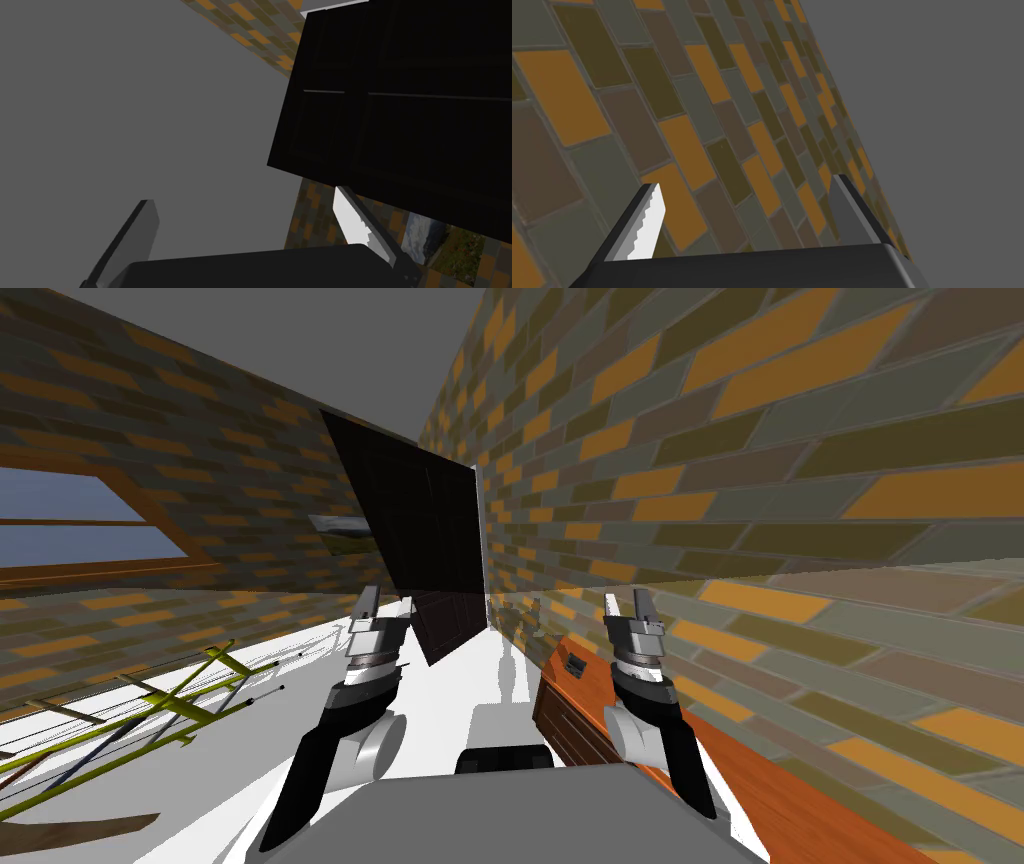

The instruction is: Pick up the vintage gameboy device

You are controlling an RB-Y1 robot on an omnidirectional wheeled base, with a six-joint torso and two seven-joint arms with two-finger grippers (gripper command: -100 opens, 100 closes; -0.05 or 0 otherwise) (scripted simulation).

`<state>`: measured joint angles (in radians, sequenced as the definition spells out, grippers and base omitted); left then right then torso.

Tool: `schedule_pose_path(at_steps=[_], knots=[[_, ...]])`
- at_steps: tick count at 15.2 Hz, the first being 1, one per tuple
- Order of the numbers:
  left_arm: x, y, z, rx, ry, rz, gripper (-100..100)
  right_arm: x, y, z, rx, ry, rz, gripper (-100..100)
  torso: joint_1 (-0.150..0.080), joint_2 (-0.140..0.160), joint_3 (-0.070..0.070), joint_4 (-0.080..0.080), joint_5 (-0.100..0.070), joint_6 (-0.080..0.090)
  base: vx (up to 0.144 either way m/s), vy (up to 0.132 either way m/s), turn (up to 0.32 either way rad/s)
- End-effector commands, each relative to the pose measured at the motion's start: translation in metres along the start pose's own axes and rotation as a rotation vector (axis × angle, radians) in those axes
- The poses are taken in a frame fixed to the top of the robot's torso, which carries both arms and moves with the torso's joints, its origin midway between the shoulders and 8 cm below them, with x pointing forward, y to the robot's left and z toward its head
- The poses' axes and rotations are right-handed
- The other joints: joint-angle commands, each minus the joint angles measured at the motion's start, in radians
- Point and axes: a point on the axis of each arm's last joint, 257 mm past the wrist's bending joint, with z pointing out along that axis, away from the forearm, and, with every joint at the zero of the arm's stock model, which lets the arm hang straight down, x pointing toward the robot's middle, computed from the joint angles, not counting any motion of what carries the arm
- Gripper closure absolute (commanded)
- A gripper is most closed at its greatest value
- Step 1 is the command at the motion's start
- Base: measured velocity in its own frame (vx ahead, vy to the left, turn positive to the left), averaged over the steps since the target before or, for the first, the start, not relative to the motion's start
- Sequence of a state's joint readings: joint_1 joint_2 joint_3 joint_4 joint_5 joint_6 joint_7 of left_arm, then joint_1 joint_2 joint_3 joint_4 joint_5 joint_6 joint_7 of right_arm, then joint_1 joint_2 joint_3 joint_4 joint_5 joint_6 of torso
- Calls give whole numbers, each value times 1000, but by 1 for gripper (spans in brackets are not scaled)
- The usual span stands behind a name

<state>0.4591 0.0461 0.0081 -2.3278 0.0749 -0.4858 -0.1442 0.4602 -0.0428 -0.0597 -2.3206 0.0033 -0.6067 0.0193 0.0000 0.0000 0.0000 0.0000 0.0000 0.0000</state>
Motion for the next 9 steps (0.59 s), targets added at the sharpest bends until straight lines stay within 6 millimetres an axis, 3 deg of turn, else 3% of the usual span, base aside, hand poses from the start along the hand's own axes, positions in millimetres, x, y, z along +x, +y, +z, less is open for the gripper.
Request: schedule_pose_path(at_steps=[1,9], knots=[[0,0,0,0,0,0,0,12,-7,-1,10,50,-4,-100,0,0,0,0,0,0,15,12,10],[0,0,0,0,0,0,0,60,-42,-16,61,227,-16,-100,3,-5,-3,-1,1,0,52,43,19]])
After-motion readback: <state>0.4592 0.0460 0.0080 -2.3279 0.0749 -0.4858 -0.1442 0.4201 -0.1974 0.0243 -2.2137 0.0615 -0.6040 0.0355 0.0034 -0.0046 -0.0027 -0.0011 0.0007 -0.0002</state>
